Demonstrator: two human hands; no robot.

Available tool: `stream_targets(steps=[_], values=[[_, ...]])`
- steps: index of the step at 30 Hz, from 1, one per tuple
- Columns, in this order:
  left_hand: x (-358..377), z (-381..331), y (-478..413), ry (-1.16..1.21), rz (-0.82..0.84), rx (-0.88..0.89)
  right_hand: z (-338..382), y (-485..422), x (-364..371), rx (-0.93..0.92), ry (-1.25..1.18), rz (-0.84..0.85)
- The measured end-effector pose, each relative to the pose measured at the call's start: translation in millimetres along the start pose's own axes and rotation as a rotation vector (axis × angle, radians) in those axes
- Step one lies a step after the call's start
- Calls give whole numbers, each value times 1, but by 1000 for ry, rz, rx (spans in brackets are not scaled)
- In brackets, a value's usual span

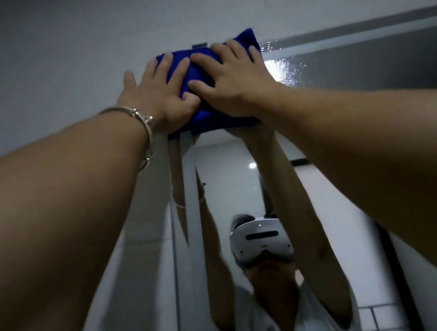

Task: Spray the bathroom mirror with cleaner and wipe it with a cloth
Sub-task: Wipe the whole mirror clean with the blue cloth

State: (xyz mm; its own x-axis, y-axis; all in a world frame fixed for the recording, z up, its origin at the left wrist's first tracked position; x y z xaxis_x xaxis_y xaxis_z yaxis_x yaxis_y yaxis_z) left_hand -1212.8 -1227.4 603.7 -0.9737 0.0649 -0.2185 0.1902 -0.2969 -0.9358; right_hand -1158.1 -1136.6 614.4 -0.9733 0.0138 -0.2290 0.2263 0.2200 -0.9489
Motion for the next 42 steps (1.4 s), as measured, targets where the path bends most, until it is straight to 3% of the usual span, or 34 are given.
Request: stream_targets(steps=[12,21,27,33,42], values=[[-14,-27,21,79,-74,-44,-11,27,-5,-22,-28,5],[-62,-128,16,76,-161,54,-94,72,-52,30,-38,-47],[-63,-189,48,183,-141,59,-126,133,-69,46,-35,-83],[-55,-220,99,216,-68,-20,-131,186,-63,20,-26,-17],[-51,-229,111,127,-19,-20,-130,202,-62,-51,-45,-24]])
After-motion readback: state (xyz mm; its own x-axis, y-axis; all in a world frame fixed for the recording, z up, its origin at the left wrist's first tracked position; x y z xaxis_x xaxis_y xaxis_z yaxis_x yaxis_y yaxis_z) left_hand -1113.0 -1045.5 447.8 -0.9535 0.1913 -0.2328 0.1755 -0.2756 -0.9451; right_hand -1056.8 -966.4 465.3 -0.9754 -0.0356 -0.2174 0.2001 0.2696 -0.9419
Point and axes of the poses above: each hand's wrist, its own y-axis away from the middle knuckle, its own x-axis out of the palm, z = x × y, the point moved 10 cm from there along -y, towards the middle knuckle, and after that the axes turned 14 degrees about -y, right-handed, at the moved point
